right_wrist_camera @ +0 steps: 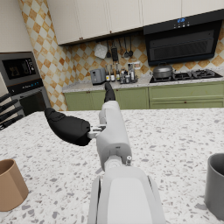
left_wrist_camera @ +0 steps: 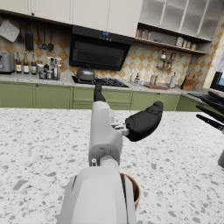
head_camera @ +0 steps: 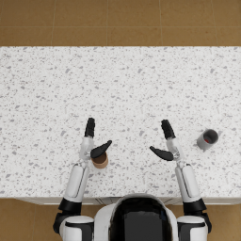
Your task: Pick up two cups and pour the berry on the right into the cup on the left
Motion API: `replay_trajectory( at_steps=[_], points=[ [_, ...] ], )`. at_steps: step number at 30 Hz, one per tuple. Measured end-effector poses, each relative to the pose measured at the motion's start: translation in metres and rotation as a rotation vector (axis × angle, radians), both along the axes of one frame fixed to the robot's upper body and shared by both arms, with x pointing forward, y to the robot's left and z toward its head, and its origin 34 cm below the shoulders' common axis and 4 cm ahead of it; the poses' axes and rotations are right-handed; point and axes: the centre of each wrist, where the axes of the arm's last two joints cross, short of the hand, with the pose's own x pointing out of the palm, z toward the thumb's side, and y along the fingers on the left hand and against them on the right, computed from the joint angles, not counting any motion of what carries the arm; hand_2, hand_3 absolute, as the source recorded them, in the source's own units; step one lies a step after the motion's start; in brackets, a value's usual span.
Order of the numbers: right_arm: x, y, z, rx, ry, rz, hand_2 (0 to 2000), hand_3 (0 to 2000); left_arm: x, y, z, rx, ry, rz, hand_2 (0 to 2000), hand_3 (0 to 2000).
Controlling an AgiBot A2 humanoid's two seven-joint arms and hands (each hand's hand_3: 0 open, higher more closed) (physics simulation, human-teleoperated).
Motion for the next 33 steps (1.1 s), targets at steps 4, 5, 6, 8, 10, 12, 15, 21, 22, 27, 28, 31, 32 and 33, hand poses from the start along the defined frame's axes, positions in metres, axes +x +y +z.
replay_trajectory(
  at_steps=[4,5,6,8,10,12,15,21,22,27,28,31,32,33],
  points=[
    [0.0,0.0,0.0,0.0,0.0,0.0,0,0,0.0,0.0,0.0,0.0,0.0,0.0,0,0],
    [0.0,0.0,0.0,0.0,0.0,0.0,0,0,0.0,0.0,0.0,0.0,0.0,0.0,0,0],
    [0.0,0.0,0.0,0.0,0.0,0.0,0,0,0.0,0.0,0.0,0.0,0.0,0.0,0,0],
    [0.0,0.0,0.0,0.0,0.0,0.0,0,0,0.0,0.0,0.0,0.0,0.0,0.0,0,0],
    [0.0,0.0,0.0,0.0,0.0,0.0,0,0,0.0,0.0,0.0,0.0,0.0,0.0,0,0],
    [0.0,0.0,0.0,0.0,0.0,0.0,0,0,0.0,0.0,0.0,0.0,0.0,0.0,0,0],
    [-0.001,0.003,-0.003,0.033,-0.021,-0.042,0,0,-0.001,-0.003,-0.004,-0.001,-0.045,-0.048,0,0],
    [-0.009,-0.015,0.006,0.055,-0.105,-0.168,0,0,-0.011,0.002,0.003,0.043,-0.143,-0.048,0,0],
    [-0.01,-0.02,0.008,0.031,-0.123,-0.202,0,0,-0.012,0.003,0.003,0.071,-0.157,-0.036,0,0],
    [-0.016,-0.053,0.012,-0.089,-0.187,-0.392,0,0,-0.025,0.012,-0.008,0.232,-0.154,0.022,0,0],
    [-0.017,-0.059,0.013,-0.115,-0.195,-0.428,0,0,-0.027,0.013,-0.011,0.266,-0.152,0.031,0,0],
    [-0.017,-0.076,0.014,-0.197,-0.214,-0.531,0,0,-0.036,0.016,-0.018,0.343,-0.14,0.047,0,0],
    [-0.018,-0.083,0.014,-0.224,-0.217,-0.567,0,0,-0.039,0.017,-0.02,0.358,-0.133,0.049,0,0],
    [-0.019,-0.089,0.014,-0.252,-0.217,-0.602,0,0,-0.042,0.018,-0.023,0.37,-0.123,0.049,0,0]
  ],
)
